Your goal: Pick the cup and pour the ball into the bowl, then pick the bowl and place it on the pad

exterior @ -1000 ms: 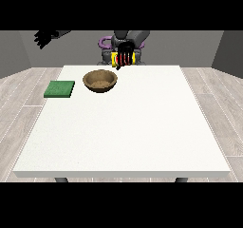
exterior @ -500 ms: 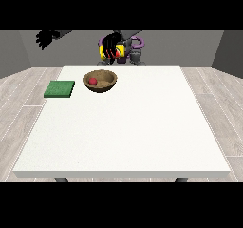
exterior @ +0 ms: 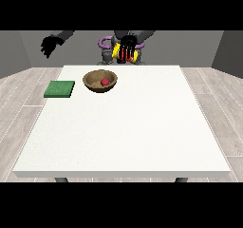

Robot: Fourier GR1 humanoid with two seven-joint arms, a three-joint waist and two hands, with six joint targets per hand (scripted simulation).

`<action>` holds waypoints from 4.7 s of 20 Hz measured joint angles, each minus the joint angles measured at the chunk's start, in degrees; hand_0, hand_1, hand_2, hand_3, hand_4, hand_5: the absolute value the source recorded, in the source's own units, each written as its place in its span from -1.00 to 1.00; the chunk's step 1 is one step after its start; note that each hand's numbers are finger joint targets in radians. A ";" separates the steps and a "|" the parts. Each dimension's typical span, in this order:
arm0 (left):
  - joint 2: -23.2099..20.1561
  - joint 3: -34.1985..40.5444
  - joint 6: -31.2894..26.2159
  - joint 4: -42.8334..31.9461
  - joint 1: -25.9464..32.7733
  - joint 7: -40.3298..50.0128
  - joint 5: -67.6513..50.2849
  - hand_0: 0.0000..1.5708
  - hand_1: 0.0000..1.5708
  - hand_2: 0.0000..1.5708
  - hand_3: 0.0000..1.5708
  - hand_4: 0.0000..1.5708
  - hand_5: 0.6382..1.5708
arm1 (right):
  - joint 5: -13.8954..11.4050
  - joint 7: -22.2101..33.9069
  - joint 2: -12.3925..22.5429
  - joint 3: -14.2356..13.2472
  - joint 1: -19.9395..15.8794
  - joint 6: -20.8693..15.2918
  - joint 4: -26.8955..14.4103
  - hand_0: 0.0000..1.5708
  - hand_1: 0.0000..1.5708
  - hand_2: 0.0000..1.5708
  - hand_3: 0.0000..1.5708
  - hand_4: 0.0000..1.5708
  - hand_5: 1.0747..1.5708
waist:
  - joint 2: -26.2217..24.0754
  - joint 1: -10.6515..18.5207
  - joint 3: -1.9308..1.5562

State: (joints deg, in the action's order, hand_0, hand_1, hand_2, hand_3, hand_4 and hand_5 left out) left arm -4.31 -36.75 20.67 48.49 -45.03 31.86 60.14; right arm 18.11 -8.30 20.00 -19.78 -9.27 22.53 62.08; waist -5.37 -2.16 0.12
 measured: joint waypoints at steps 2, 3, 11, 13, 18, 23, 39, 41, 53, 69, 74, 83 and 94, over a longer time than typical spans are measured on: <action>-0.18 3.75 4.48 2.98 2.28 -3.24 -4.79 0.24 0.24 0.18 -0.27 0.57 1.00 | 0.08 -0.08 -0.78 0.07 -0.08 -0.62 0.24 -1.00 -1.00 -1.00 -1.00 -0.09 1.00 | 2.06 1.16 0.12; 0.37 5.97 6.45 4.87 2.95 -4.61 -7.74 -0.21 -0.21 -0.64 -1.00 0.40 1.00 | 0.08 0.05 -1.15 0.16 -0.17 -0.98 0.32 -1.00 -1.00 -1.00 -1.00 -0.09 1.00 | 2.89 1.69 0.21; 3.23 23.20 7.26 23.26 4.43 -14.10 -38.33 -1.00 -1.00 -1.00 -1.00 -1.00 0.74 | -0.19 -0.30 -4.20 0.22 -0.84 -4.58 0.38 -1.00 -1.00 -1.00 -1.00 -0.23 1.00 | 8.08 6.66 0.73; 1.80 27.24 2.74 26.83 5.19 -16.54 -45.98 -1.00 -1.00 -1.00 -1.00 -0.73 0.85 | -0.38 -0.99 -5.13 -0.19 -0.55 -6.30 0.60 -1.00 -1.00 -1.00 -1.00 -0.47 1.00 | 8.81 8.94 0.65; -6.35 38.51 -12.24 30.36 5.57 -21.21 -62.99 -1.00 -1.00 -1.00 -1.00 -0.58 0.84 | -0.55 -2.78 -7.62 -1.07 -0.57 -10.43 1.88 -1.00 -1.00 -1.00 -1.00 -1.00 1.00 | 12.34 13.07 0.33; -16.21 48.94 -25.02 27.18 4.25 -23.63 -74.40 -1.00 -1.00 -1.00 -1.00 -0.60 0.87 | -1.46 -3.61 -10.64 0.44 -2.30 -13.40 3.14 -1.00 -1.00 -1.00 -1.00 -1.00 0.99 | 15.25 13.10 0.07; -31.68 62.60 -39.45 21.06 7.29 -24.13 -87.03 -1.00 -1.00 -1.00 -1.00 -0.71 0.84 | -4.86 -16.30 -13.01 2.16 -10.46 -14.86 -14.30 -1.00 -1.00 -1.00 -1.00 -1.00 0.99 | 18.07 10.04 0.41; -32.32 62.70 -39.82 21.52 7.32 -22.93 -87.86 -1.00 -1.00 -1.00 -1.00 -0.70 0.86 | -4.60 -17.62 -13.55 1.91 -11.02 -14.96 -15.76 -1.00 -1.00 -1.00 -1.00 -0.80 0.94 | 17.69 10.34 0.60; -34.75 64.82 -41.58 20.92 6.20 -23.58 -90.18 -1.00 -1.00 -1.00 -1.00 -0.18 1.00 | -6.18 -17.18 -12.41 0.76 -9.59 -23.23 -13.74 1.00 1.00 1.00 1.00 0.37 0.68 | 19.78 12.26 2.15; -39.82 68.79 -45.27 7.68 12.50 -28.21 -88.46 -1.00 -1.00 -1.00 -1.00 -0.11 0.99 | -8.55 15.17 -3.60 5.87 -15.76 -27.29 -7.22 1.00 1.00 1.00 1.00 0.24 0.97 | 12.24 4.59 0.03; -40.85 69.51 -45.64 6.43 13.12 -30.82 -88.17 -1.00 -1.00 -1.00 -1.00 -0.12 0.99 | -9.58 15.80 2.16 5.30 -17.90 -24.29 -8.38 1.00 1.00 1.00 1.00 0.25 1.00 | 14.33 3.66 -0.08; -41.31 69.57 -45.10 7.34 13.10 -36.74 -86.98 -1.00 -1.00 -1.00 -1.00 -0.15 0.97 | -7.57 10.64 9.75 0.00 -23.02 -19.50 -14.68 1.00 1.00 1.00 -0.57 0.27 0.99 | 21.78 4.64 -0.16; -43.36 73.42 -42.70 18.85 13.78 -33.83 -92.45 -1.00 -1.00 -1.00 -1.00 -0.12 0.97 | -5.70 -4.95 22.13 -8.05 -24.74 -10.43 -31.03 1.00 1.00 1.00 -1.00 0.25 1.00 | 31.94 6.50 -0.31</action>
State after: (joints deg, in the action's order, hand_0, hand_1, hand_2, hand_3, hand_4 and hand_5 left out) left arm -47.67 36.67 -22.03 67.34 -31.25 -1.97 -32.31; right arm 12.41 -13.24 42.13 -27.83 -34.01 12.10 31.05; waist 26.57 4.34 -0.19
